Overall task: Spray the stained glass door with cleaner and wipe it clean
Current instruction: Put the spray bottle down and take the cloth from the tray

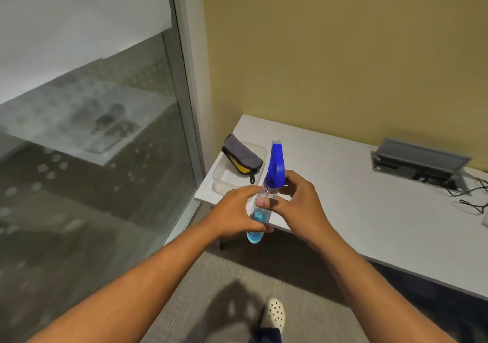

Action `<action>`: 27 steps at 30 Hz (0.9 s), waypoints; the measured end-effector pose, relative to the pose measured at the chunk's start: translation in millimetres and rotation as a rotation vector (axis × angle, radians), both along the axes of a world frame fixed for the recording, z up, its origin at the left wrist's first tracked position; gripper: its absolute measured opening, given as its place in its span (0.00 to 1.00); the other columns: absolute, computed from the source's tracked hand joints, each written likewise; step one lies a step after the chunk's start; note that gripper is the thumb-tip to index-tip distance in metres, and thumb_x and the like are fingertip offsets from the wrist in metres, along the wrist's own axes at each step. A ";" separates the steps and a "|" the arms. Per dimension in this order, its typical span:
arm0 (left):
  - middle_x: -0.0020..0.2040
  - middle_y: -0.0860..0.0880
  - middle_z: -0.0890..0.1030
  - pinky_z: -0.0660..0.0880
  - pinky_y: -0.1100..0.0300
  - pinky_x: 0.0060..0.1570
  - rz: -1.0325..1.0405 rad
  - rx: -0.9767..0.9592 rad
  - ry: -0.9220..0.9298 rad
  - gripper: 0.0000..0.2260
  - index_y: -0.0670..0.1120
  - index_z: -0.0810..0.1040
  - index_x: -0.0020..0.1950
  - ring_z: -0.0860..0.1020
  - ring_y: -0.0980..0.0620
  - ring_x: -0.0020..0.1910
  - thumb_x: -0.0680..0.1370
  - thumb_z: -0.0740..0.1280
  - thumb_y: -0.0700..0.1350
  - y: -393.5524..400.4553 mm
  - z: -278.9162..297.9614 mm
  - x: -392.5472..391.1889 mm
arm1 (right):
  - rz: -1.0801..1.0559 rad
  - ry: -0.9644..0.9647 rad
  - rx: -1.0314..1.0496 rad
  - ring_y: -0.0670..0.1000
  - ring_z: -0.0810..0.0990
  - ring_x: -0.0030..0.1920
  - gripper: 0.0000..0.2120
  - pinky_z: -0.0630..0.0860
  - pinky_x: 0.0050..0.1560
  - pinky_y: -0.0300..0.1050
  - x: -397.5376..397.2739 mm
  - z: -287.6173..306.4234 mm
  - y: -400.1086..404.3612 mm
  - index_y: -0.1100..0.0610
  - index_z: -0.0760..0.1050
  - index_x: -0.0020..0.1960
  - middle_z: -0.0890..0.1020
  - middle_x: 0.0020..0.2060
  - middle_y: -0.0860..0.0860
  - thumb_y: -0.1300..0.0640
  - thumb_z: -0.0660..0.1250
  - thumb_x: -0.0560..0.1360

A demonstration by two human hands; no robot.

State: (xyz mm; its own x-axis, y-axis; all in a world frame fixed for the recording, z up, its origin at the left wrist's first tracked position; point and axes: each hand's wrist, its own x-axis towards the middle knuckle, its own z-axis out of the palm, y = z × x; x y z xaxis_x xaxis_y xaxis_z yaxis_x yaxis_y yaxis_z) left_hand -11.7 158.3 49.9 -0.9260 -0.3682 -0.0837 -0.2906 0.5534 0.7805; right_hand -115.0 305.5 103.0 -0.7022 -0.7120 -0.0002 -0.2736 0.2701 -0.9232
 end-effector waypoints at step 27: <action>0.81 0.48 0.71 0.42 0.43 0.85 -0.072 -0.332 -0.274 0.37 0.50 0.70 0.80 0.59 0.46 0.85 0.75 0.77 0.61 -73.7 -127.6 -185.9 | 0.100 -0.122 0.182 0.46 0.81 0.47 0.26 0.77 0.43 0.27 -193.0 -140.5 -86.7 0.51 0.70 0.62 0.77 0.51 0.40 0.58 0.81 0.71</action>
